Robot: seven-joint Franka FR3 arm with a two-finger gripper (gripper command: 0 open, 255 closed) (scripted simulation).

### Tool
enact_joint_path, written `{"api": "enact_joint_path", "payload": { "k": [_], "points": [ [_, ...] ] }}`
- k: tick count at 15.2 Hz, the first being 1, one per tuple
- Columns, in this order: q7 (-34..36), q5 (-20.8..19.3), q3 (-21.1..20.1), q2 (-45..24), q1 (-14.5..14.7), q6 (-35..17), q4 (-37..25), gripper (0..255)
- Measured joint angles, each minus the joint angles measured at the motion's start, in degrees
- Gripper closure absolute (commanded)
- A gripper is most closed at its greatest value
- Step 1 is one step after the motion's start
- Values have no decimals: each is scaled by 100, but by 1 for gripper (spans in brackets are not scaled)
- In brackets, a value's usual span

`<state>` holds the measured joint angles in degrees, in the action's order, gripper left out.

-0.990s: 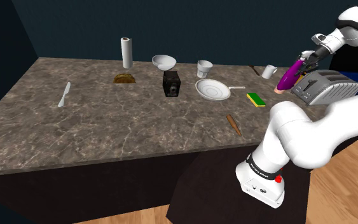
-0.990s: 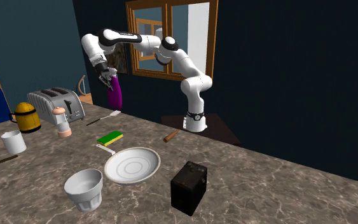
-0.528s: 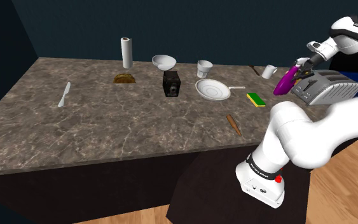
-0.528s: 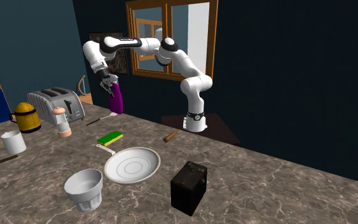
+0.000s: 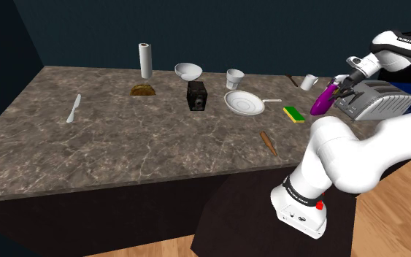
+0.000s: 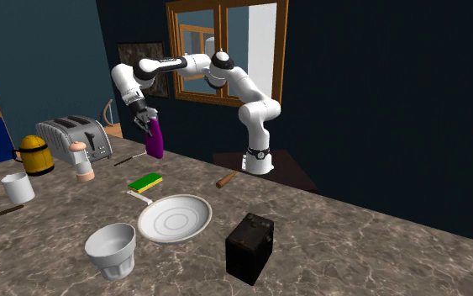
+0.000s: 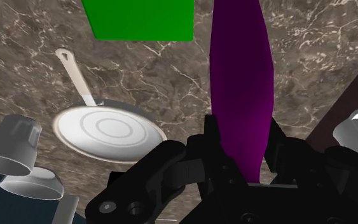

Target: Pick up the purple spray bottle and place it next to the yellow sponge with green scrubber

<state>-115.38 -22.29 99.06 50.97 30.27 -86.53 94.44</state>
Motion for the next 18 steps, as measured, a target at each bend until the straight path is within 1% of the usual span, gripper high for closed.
{"api": "enact_joint_path", "payload": {
  "k": [14,18],
  "points": [
    [-78,-407,472,377,81,-742,507,255],
    [-96,-486,576,456,120,-860,553,255]
  ]
}}
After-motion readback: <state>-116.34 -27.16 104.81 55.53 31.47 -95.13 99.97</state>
